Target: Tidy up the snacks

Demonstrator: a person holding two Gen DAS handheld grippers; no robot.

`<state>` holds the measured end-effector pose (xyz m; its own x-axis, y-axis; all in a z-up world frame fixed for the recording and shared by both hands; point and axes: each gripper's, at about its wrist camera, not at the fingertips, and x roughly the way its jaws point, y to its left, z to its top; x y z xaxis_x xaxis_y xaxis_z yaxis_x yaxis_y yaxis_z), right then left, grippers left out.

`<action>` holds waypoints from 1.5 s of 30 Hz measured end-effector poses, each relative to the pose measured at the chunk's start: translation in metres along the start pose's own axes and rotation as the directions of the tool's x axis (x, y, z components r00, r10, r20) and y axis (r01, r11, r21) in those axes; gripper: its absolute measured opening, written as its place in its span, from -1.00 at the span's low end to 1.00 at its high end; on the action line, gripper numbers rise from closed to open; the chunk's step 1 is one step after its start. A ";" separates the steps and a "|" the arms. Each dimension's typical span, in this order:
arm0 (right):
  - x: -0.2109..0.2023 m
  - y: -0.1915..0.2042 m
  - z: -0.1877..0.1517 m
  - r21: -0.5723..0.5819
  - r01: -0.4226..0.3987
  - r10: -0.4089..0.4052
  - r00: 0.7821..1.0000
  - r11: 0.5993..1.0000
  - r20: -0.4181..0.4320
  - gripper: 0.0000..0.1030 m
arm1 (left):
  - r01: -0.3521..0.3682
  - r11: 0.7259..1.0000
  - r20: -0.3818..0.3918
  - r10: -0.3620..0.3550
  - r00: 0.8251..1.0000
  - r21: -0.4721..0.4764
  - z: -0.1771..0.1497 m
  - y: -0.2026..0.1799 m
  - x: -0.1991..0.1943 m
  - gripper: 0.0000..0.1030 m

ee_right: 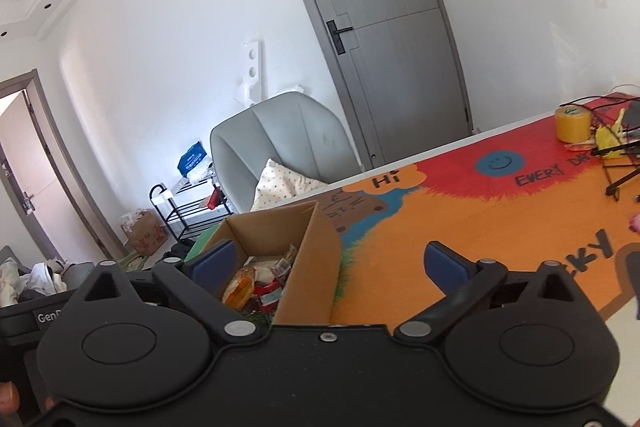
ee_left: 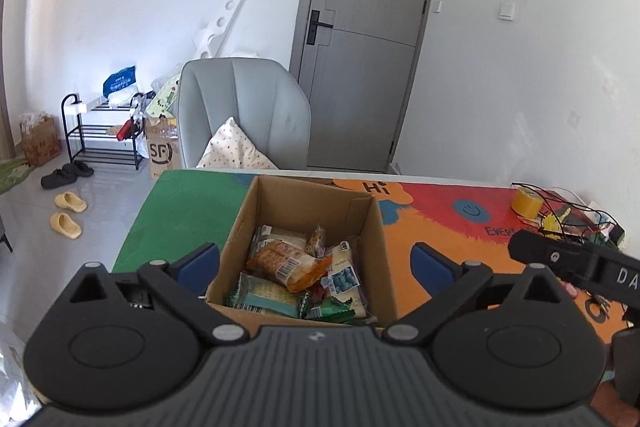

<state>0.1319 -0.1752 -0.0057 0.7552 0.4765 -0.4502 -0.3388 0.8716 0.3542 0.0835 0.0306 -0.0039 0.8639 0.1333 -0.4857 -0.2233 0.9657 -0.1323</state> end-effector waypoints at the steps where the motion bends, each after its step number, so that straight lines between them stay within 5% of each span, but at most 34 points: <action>1: -0.004 -0.003 0.002 0.004 0.000 0.000 1.000 1.000 0.001 1.00 | 0.003 1.000 -0.001 -0.003 1.000 0.011 0.000 -0.003 -0.002 0.96; 28: -0.080 -0.023 0.006 -0.057 0.254 -0.252 0.966 0.965 0.052 1.00 | -0.005 0.991 0.019 0.002 1.000 0.130 0.004 -0.020 -0.046 0.99; 45: -0.096 -0.022 0.002 -0.112 0.264 -0.267 0.963 0.958 -0.020 1.00 | -0.047 0.982 0.023 0.043 0.999 0.183 -0.002 -0.011 -0.064 0.99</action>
<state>0.0682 -0.2402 0.0315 0.8067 0.2283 -0.5450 -0.1883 0.9736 0.1291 0.0294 0.0108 0.0270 0.8635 0.1799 -0.4712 -0.1768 0.9829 0.0512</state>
